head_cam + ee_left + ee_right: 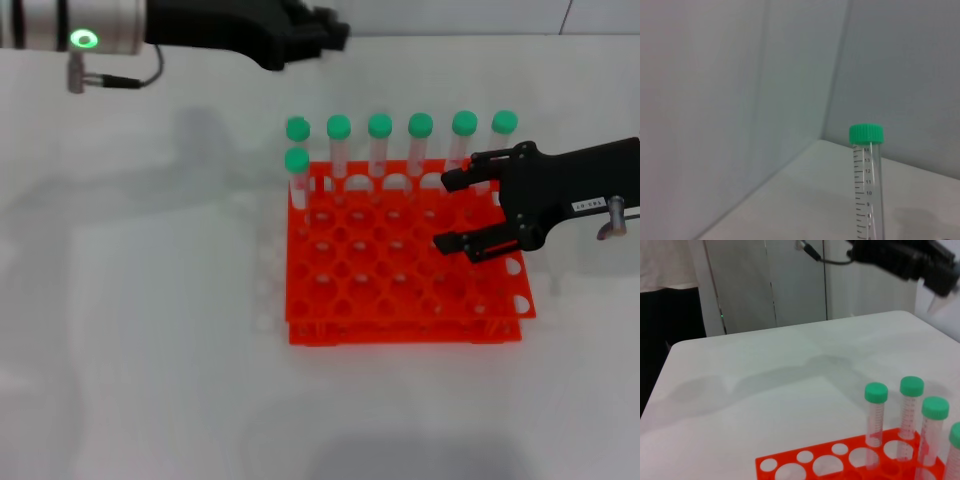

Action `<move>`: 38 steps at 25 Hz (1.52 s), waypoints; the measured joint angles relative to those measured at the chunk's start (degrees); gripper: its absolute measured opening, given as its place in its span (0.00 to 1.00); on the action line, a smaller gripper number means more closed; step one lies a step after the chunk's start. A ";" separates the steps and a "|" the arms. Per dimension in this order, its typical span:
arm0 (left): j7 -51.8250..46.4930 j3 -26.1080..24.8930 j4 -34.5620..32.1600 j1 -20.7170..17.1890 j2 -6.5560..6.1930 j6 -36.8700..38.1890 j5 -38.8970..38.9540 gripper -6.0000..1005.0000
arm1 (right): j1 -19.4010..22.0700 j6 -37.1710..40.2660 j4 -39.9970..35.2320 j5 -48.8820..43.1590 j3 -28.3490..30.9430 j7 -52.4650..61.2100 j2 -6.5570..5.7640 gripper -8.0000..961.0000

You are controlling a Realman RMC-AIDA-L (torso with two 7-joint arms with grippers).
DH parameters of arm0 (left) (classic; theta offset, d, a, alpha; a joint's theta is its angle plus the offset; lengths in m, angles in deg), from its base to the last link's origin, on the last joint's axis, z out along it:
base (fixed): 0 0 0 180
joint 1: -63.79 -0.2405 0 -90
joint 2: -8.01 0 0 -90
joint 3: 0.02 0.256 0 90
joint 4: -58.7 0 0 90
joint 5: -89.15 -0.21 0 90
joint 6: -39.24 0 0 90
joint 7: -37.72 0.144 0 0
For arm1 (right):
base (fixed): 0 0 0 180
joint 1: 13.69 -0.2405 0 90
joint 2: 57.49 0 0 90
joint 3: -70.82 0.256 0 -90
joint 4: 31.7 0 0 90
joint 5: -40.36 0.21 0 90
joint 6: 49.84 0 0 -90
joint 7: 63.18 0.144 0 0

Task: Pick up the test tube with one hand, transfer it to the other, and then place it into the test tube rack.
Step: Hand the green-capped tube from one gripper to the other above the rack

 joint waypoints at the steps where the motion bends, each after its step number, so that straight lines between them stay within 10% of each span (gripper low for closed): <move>1: 1.12 0.11 1.88 1.22 -0.22 0.46 -0.49 0.19 | -0.17 -0.18 0.00 0.01 0.00 0.00 0.01 0.79; 13: 3.95 0.34 4.36 2.75 1.27 3.83 -8.82 0.20 | -0.65 0.28 0.03 0.09 0.58 0.61 0.17 0.79; 29: 9.52 0.22 5.92 0.47 2.99 1.83 -10.06 0.20 | -0.13 4.79 -2.09 -0.09 3.28 8.63 -5.41 0.79; 38: 11.68 0.26 5.97 0.39 3.66 0.40 -9.88 0.20 | -0.44 7.69 -1.75 0.02 11.88 10.78 -3.93 0.78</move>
